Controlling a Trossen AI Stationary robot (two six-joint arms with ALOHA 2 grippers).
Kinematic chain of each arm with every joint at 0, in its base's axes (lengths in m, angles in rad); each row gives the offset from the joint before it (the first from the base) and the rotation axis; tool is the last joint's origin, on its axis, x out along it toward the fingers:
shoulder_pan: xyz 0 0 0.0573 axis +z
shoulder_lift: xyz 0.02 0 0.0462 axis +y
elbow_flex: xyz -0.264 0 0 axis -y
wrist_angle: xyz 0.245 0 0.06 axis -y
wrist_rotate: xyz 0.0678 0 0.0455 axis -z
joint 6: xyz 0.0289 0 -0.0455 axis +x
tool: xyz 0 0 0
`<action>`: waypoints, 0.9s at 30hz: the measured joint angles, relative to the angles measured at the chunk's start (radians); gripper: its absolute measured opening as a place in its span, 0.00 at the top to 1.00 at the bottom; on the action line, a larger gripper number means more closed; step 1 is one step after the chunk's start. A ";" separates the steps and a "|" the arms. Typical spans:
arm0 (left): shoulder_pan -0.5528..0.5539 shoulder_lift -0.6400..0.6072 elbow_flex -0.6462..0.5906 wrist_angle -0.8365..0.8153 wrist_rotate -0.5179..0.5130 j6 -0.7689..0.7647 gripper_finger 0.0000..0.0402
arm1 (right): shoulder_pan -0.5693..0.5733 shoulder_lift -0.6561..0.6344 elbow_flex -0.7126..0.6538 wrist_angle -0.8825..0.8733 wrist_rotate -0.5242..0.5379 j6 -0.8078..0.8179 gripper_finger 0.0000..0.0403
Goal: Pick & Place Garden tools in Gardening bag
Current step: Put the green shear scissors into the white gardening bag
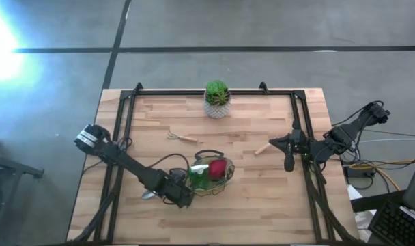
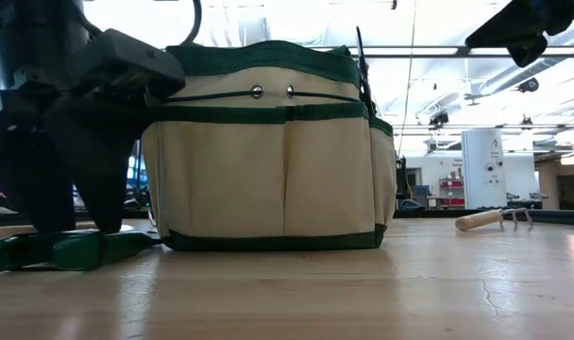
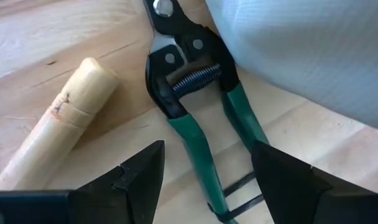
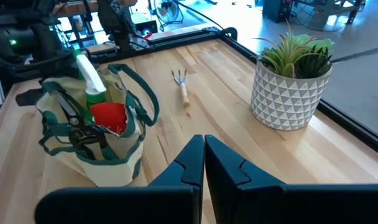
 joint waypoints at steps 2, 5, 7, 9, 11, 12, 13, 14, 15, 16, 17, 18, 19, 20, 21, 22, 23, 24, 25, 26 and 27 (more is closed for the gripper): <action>0.000 0.002 0.000 -0.003 0.001 0.000 0.40 | 0.000 0.000 0.000 0.000 0.000 0.000 0.98; 0.000 0.005 -0.001 -0.006 0.003 0.000 0.40 | 0.000 0.000 0.000 -0.001 0.000 0.000 0.98; 0.000 0.005 -0.002 -0.013 0.009 0.000 0.40 | 0.001 0.000 0.000 -0.001 0.000 0.000 0.98; -0.001 0.005 -0.002 -0.034 0.018 -0.001 0.40 | 0.001 0.000 0.000 -0.001 0.000 0.000 0.98; -0.003 0.004 -0.002 -0.069 0.028 -0.009 0.40 | 0.001 0.000 0.000 -0.001 0.000 0.000 0.98; -0.004 0.004 -0.002 -0.085 0.035 -0.013 0.40 | 0.001 0.000 0.000 -0.002 0.000 0.000 0.98; -0.006 0.003 -0.002 -0.098 0.039 -0.015 0.40 | 0.001 0.000 0.000 -0.002 0.000 0.000 0.98; -0.007 0.003 -0.001 -0.109 0.043 -0.019 0.40 | 0.001 0.000 0.000 -0.002 0.000 0.000 0.98; -0.007 0.003 0.000 -0.119 0.047 -0.023 0.40 | 0.001 0.000 0.000 -0.002 0.000 0.000 0.98; -0.007 0.003 0.000 -0.128 0.050 -0.025 0.40 | 0.001 0.000 0.000 -0.002 0.000 0.000 0.98; -0.007 0.003 0.000 -0.136 0.053 -0.025 0.40 | 0.001 0.000 0.000 -0.002 0.000 0.000 0.98; -0.008 0.003 0.000 -0.144 0.056 -0.025 0.40 | 0.001 0.000 0.000 -0.002 0.000 0.000 0.98; -0.008 0.003 0.000 -0.152 0.062 -0.025 0.40 | 0.001 0.000 0.000 -0.002 0.000 0.000 0.98; -0.007 0.003 0.000 -0.164 0.070 -0.024 0.40 | 0.001 0.000 0.000 -0.002 0.000 0.000 0.98; -0.007 0.003 0.000 -0.178 0.077 -0.024 0.40 | 0.001 0.000 0.000 -0.002 0.000 0.000 0.98; -0.008 0.002 0.000 -0.197 0.084 -0.024 0.40 | 0.001 0.000 0.000 -0.002 0.000 0.000 0.98; -0.008 0.002 -0.001 -0.212 0.090 -0.023 0.40 | 0.001 0.000 0.000 -0.002 0.000 0.000 0.98; -0.009 0.002 -0.001 -0.221 0.094 -0.017 0.40 | 0.001 0.000 0.000 -0.002 0.000 0.000 0.98; -0.009 0.002 -0.001 -0.229 0.098 -0.013 0.40 | 0.001 0.000 0.000 -0.002 0.000 0.000 0.98; -0.009 0.002 -0.001 -0.236 0.102 -0.004 0.40 | 0.001 0.000 0.000 -0.002 0.000 0.000 0.98; -0.009 0.002 -0.001 -0.240 0.104 0.003 0.40 | 0.001 0.000 0.000 -0.002 0.000 0.000 0.98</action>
